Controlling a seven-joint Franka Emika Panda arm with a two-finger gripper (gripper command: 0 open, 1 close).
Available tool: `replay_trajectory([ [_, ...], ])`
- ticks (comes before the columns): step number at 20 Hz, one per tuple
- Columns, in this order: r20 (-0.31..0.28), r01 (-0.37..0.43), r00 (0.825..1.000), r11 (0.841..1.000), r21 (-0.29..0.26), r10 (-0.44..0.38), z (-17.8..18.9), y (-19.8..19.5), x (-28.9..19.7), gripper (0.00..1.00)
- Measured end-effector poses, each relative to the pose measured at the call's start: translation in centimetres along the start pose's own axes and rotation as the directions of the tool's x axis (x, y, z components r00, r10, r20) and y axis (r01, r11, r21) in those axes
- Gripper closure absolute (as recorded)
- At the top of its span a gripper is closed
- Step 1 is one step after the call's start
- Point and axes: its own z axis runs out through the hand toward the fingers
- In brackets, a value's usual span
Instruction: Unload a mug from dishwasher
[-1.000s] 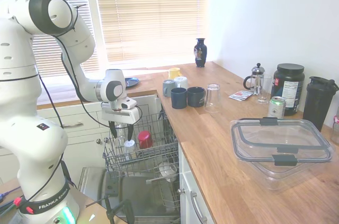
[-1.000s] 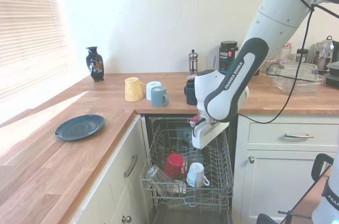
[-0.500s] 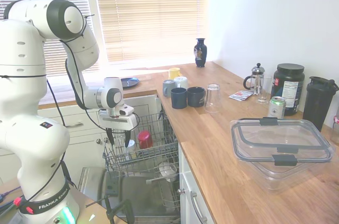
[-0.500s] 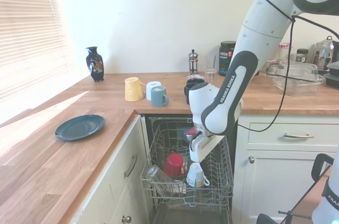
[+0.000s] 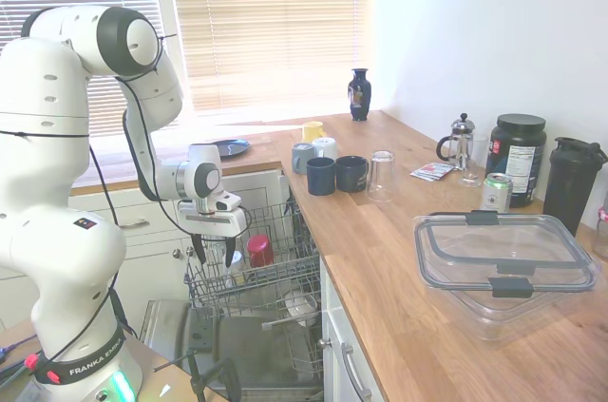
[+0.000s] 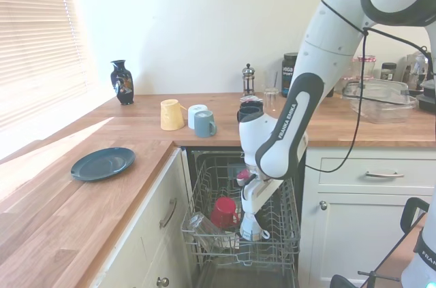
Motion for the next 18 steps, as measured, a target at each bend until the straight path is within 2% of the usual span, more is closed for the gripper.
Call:
replay_trajectory([
  [7,0.01,0.006,1.0,1.0,-0.008,-0.006,1.5,-0.6,1.0,0.0],
  [18,-0.007,0.07,0.998,0.995,0.069,-0.07,5.3,-1.7,1.2,0.0],
])
